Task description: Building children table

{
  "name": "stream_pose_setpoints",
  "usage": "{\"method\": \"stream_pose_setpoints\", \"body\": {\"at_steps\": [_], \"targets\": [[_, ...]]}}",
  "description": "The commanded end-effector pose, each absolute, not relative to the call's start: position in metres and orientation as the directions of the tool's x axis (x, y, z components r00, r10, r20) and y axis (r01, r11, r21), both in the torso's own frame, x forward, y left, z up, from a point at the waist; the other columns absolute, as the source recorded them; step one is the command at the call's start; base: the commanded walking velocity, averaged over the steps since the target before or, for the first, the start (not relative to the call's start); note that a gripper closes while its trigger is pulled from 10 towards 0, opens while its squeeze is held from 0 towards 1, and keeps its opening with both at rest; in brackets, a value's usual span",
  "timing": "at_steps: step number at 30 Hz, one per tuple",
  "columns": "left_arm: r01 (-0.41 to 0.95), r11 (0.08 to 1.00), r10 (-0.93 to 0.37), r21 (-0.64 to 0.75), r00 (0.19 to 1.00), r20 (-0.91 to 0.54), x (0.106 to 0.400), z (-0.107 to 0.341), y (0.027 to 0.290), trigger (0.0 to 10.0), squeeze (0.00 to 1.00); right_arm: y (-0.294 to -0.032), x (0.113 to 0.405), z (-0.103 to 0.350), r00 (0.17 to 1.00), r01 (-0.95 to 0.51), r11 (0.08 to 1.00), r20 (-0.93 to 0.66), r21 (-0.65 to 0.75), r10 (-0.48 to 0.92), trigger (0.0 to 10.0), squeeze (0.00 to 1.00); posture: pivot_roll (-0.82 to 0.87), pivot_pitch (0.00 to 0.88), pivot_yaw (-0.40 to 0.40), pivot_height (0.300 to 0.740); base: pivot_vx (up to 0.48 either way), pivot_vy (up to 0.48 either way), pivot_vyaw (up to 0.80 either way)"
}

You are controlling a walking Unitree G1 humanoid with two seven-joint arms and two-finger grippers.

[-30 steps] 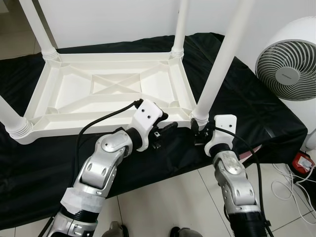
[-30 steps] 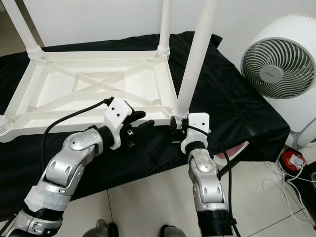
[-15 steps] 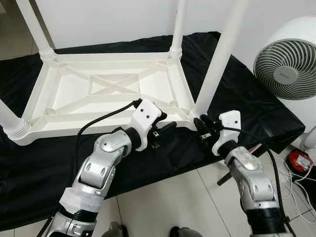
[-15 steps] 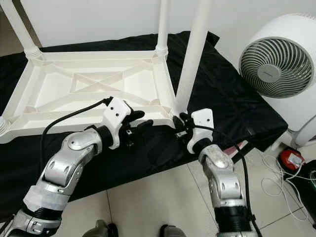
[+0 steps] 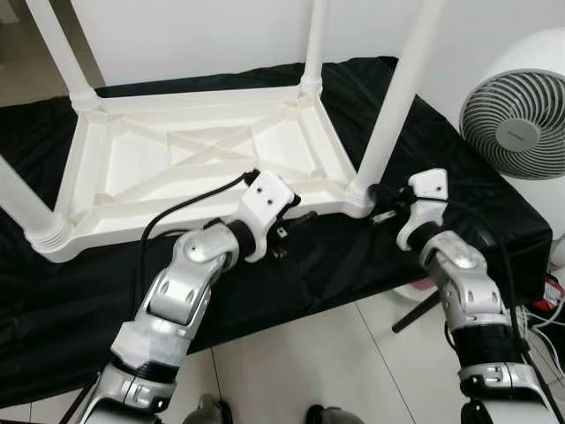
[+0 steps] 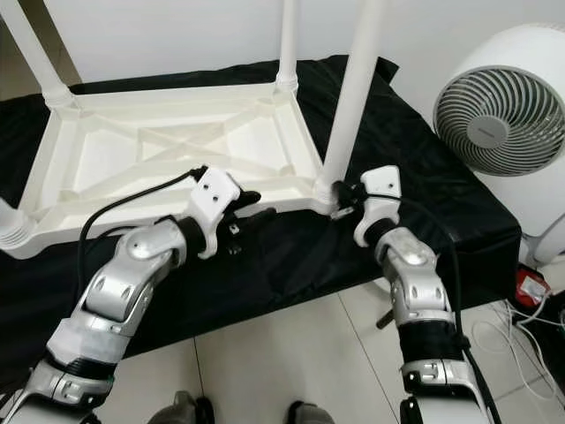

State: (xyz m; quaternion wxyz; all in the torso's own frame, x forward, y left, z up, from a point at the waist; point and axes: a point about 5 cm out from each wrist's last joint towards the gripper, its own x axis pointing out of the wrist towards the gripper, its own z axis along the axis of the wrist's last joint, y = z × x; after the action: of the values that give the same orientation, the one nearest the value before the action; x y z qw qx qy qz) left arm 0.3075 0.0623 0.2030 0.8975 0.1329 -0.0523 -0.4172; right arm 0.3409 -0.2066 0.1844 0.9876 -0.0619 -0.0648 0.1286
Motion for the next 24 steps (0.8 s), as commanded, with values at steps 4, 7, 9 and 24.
{"method": "stream_pose_setpoints", "body": {"at_steps": [4, 7, 9, 24], "targets": [[0.604, 0.738, -0.633, 0.300, 0.774, 0.000, 0.327, 0.205, 0.073, 10.0, 0.00, -0.229, 0.343, 0.185, 0.981, -0.107, 0.992, 0.153, -0.064, 0.116, 10.0, 0.00, -0.07, 0.120, 0.038, 0.740, 0.000, 0.000, 0.00], [0.589, 0.750, -0.618, 0.301, 0.786, -0.001, 0.330, 0.206, 0.076, 10.0, 0.00, -0.225, 0.341, 0.184, 0.978, -0.128, 0.991, 0.161, -0.049, 0.135, 10.0, 0.00, -0.07, 0.120, 0.038, 0.740, 0.000, 0.000, 0.00], [0.550, 0.771, -0.574, 0.321, 0.818, -0.023, 0.340, 0.204, 0.082, 10.0, 0.00, -0.211, 0.334, 0.180, 0.965, -0.195, 0.980, 0.172, -0.046, 0.200, 10.0, 0.00, -0.07, 0.120, 0.043, 0.740, 0.000, 0.000, 0.00], [0.499, 0.728, -0.459, 0.471, 0.864, -0.206, 0.360, 0.178, 0.136, 10.0, 0.00, -0.186, 0.315, 0.170, 0.931, -0.322, 0.946, 0.171, -0.038, 0.324, 10.0, 0.00, -0.08, 0.136, 0.071, 0.740, 0.000, 0.000, 0.00]]}}
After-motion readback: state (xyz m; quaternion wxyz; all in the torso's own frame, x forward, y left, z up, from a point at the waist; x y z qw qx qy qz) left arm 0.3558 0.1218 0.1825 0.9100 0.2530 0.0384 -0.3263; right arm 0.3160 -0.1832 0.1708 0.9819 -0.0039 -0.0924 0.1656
